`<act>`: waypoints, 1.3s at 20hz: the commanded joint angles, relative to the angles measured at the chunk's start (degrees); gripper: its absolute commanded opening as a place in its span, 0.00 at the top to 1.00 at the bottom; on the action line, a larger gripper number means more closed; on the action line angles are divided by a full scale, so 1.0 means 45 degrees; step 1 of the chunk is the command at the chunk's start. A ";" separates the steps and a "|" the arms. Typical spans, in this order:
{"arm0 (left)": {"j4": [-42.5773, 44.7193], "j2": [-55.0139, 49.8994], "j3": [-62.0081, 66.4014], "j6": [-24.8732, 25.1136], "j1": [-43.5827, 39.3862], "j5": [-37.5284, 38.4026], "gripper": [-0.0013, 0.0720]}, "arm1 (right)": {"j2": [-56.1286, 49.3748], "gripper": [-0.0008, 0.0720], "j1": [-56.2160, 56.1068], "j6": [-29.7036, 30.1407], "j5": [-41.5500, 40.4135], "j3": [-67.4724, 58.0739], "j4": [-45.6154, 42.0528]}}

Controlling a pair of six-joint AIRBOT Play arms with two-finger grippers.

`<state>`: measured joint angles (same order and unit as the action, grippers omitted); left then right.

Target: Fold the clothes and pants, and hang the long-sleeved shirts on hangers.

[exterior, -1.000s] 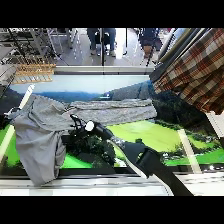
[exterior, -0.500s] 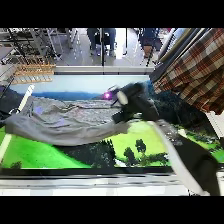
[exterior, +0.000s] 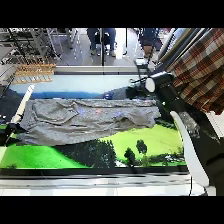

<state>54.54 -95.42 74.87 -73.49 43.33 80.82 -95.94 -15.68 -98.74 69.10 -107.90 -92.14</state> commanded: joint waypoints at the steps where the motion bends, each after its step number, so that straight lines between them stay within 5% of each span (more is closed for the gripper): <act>1: 0.0112 0.0821 -0.1923 0.0005 0.0073 -0.0782 0.11 | -0.0612 0.24 0.2438 0.1127 0.1015 0.0967 0.2827; 4: 0.0015 0.1739 -0.3177 -0.0481 0.0432 -0.3041 0.11 | 0.0364 0.27 0.4138 0.2215 0.1467 0.4143 0.4517; 7: -0.0641 0.1763 -0.3429 -0.0981 0.0350 -0.4371 0.11 | 0.1885 0.26 0.5236 0.3410 -0.0049 0.7747 0.6489; 12: -0.1802 0.1598 -0.3473 -0.1438 -0.0607 -0.6465 0.11 | 0.2307 0.20 0.6756 0.4347 -0.1005 0.9554 0.7601; 13: -0.1797 0.1481 -0.3473 -0.1642 -0.0850 -0.6630 0.20 | 0.2288 0.20 0.7048 0.4410 -0.1156 0.9573 0.7621; 15: -0.1797 0.1185 -0.3473 -0.1661 -0.1248 -0.6693 0.96 | 0.2171 0.20 0.7456 0.4556 -0.1311 0.9573 0.7762; 21: -0.2239 0.1438 -0.3463 -0.2055 -0.1044 -0.6819 0.96 | 0.0243 0.24 0.6581 0.6183 -0.3439 0.9559 1.0219; 26: -0.2283 0.2463 -0.3434 -0.1923 -0.0573 -0.6538 0.96 | 0.0223 0.95 0.6173 0.6732 -0.4663 0.8757 1.0190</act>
<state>44.69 -86.72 59.31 -82.41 39.66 50.98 -95.02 12.60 -70.70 51.33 -66.50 -47.44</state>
